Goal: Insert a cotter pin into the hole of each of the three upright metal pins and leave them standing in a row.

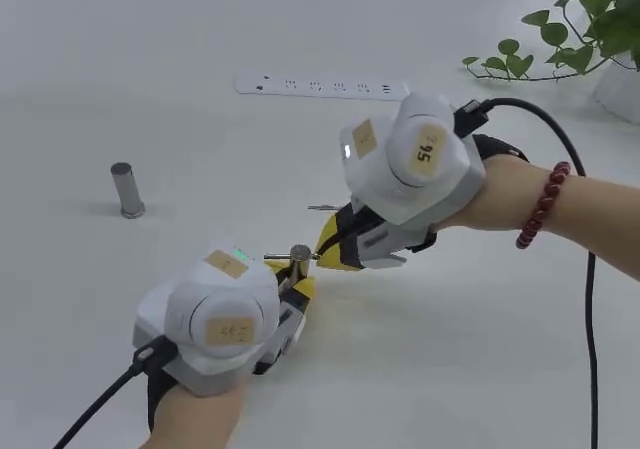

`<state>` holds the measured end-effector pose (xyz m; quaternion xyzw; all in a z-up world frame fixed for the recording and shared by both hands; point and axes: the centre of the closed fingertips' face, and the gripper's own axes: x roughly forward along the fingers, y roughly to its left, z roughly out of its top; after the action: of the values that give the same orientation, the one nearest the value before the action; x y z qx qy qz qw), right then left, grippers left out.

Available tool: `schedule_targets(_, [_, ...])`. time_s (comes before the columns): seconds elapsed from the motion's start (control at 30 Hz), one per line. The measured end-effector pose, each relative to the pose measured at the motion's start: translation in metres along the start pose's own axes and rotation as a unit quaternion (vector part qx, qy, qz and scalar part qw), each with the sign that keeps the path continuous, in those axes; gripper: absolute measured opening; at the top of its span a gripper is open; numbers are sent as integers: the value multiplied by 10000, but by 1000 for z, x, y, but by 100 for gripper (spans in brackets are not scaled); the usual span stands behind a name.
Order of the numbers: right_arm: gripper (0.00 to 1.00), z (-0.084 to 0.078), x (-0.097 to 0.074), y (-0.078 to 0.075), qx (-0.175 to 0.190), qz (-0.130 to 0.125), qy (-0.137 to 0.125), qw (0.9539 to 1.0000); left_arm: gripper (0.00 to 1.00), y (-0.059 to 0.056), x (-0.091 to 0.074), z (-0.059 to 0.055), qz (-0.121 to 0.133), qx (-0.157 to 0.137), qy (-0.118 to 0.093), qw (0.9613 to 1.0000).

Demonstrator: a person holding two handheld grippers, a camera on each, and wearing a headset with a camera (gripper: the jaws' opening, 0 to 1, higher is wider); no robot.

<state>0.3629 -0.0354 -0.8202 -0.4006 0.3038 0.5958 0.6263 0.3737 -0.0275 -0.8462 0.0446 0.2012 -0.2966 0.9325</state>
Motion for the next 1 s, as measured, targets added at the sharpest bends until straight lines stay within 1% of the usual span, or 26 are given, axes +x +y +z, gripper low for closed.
schedule_targets(0.17, [8,0,1,1,86,17,-32,10000,12,0,0,0,11,11,21,10000])
schedule_targets(0.27, [9,-1,1,2,145,22,-49,9999,14,2,1,-4,51,46,123,9999])
schedule_targets(0.33, [10,-2,1,2,149,8,-44,9999,15,3,0,-6,52,53,140,9999])
schedule_targets(0.5, [12,-3,2,3,217,-12,-79,9997,18,0,-1,-1,-8,126,78,9999])
schedule_targets(0.6, [15,-2,1,3,261,-32,-104,9996,19,0,-2,-3,-4,91,112,9999])
schedule_targets(0.7, [17,1,0,3,356,-51,-181,9992,20,-1,-3,-5,-16,133,144,9998])
schedule_targets(0.83, [22,5,-4,4,501,-81,-289,9983,23,0,-6,-6,-14,97,193,9998])
schedule_targets(0.87, [22,8,-5,5,569,-82,-347,9977,23,0,-7,-6,-19,82,207,9998])
schedule_targets(0.9, [24,9,-5,4,629,-89,-393,9972,24,0,-9,-7,-39,4,232,9997])
schedule_targets(1.0, [27,14,-7,5,817,-106,-501,9953,24,-1,-12,-8,-46,47,263,9996])
